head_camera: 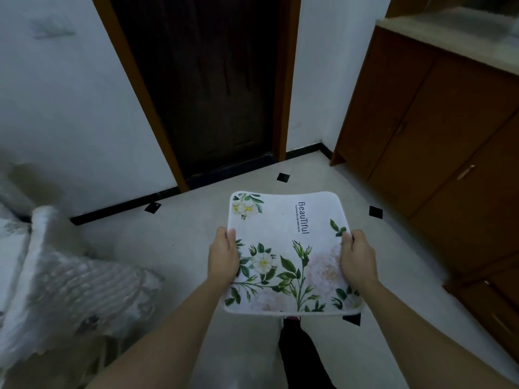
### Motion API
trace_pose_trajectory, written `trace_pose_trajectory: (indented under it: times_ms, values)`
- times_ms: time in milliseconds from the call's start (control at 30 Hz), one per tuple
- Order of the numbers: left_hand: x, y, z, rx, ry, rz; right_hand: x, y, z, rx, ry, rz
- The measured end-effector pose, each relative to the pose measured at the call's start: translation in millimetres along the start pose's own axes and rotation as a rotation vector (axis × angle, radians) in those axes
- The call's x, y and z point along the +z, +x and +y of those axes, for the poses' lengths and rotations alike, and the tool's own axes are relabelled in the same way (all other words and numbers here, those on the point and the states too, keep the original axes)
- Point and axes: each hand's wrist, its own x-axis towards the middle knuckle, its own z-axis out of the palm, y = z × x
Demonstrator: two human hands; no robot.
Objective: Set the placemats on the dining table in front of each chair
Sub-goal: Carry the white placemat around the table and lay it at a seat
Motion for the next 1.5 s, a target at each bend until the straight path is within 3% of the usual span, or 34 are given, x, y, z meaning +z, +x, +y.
trace_pose_trajectory:
  times_ms: [333,567,1133,1500]
  values:
    - [-0.6,159.7,36.5,-0.136,-0.010,0.221,86.3,200.0,-82.5,-0.124,0.047,-0.187]
    - [-37.6,228.8,29.5,-0.256,-0.033,0.396,148.5,272.1,-165.1,-0.264,0.101,-0.359]
    - [-190.0,382.5,-93.5,-0.470,-0.167,0.668,395.2,321.3,-385.5,-0.498,-0.022,-0.585]
    - [-333.4,443.2,-181.6,-0.573,-0.170,0.876,553.6,283.8,-543.4,-0.641,-0.010,-0.742]
